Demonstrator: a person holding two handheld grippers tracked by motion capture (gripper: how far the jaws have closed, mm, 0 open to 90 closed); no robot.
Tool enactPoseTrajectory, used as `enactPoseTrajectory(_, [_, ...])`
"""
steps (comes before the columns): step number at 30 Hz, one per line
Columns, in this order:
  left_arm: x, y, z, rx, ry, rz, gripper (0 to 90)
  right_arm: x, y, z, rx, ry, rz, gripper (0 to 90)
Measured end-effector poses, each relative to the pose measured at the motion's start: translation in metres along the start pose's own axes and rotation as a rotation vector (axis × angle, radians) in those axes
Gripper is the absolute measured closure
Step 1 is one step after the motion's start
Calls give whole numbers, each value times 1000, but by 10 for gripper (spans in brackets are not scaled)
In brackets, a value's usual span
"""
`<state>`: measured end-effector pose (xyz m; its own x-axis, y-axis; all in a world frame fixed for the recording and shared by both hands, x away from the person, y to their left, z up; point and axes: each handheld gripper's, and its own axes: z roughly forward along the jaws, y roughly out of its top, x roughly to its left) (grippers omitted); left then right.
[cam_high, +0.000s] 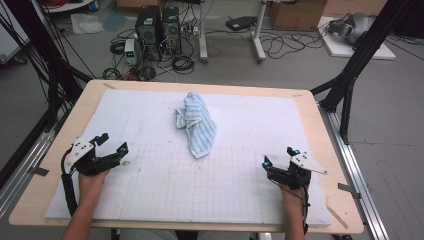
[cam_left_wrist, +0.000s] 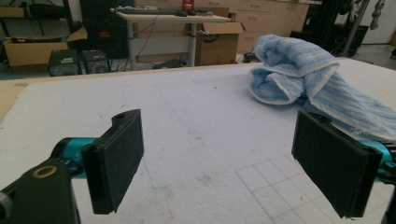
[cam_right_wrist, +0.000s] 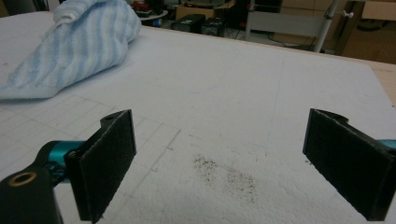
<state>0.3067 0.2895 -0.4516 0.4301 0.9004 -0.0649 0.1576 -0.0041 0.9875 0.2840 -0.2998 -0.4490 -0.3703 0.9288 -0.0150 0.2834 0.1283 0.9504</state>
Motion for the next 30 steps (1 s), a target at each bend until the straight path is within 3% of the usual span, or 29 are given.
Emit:
enactPoseTrajectory(18, [0,0,0,3,-2,-1,173,0,1,0,7,6,8,86])
enactPoseTrajectory(22, [1,0,1,9,0,-1,174,-6,1,1,11,42,48,86])
enactPoseTrajectory(28, [1,0,1,9,0,-2,177,-3,5,1,8,69,35,86])
enactPoseTrajectory(30, [2,0,1,8,-4,-6,178,5,19,5,13,121,36,86])
